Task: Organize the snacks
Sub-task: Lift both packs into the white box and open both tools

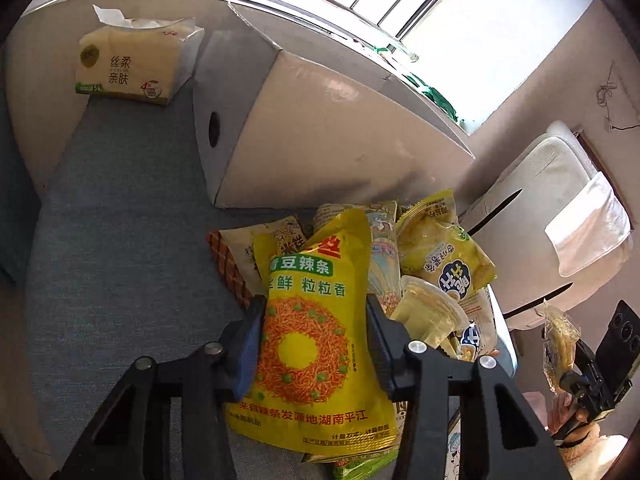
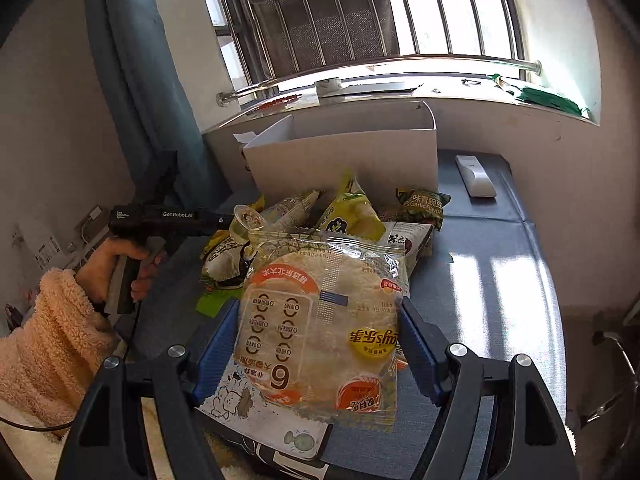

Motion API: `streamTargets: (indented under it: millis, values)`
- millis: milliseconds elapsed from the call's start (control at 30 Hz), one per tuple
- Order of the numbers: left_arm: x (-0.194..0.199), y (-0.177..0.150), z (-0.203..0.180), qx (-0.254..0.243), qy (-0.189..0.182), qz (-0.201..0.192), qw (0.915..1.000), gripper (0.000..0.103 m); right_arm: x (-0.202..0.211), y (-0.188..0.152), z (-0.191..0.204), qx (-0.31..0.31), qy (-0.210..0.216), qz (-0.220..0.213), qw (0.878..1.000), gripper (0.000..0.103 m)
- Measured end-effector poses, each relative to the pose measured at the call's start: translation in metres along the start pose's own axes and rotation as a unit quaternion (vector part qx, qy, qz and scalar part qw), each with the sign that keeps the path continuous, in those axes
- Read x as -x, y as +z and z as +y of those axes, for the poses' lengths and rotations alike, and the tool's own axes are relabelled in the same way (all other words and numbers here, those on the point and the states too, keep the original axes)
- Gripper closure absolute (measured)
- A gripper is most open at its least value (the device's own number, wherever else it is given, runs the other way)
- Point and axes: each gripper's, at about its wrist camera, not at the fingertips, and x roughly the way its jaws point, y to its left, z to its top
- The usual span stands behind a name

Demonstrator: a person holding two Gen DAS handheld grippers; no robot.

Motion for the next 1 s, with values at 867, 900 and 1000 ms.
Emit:
streamTargets:
  millis: [867, 900, 1000]
  values:
    - [0.052, 0.13, -0.078, -0.056, 0.065, -0.173, 0.9812, 0.073, -0.104, 0.185, -0.031, 0.006, -0.066, -0.036, 0.997, 0.023]
    - [0.045, 0.142, -0.077, -0.055, 0.069, -0.168, 0.9818, 0.073, -0.116, 0.198, -0.036, 0.008, -0.075, -0.031, 0.997, 0.023]
    - [0.024, 0.168, -0.075, -0.054, 0.091, -0.154, 0.9824, 0.072, -0.146, 0.229, -0.053, 0.005, -0.083, -0.019, 0.996, 0.023]
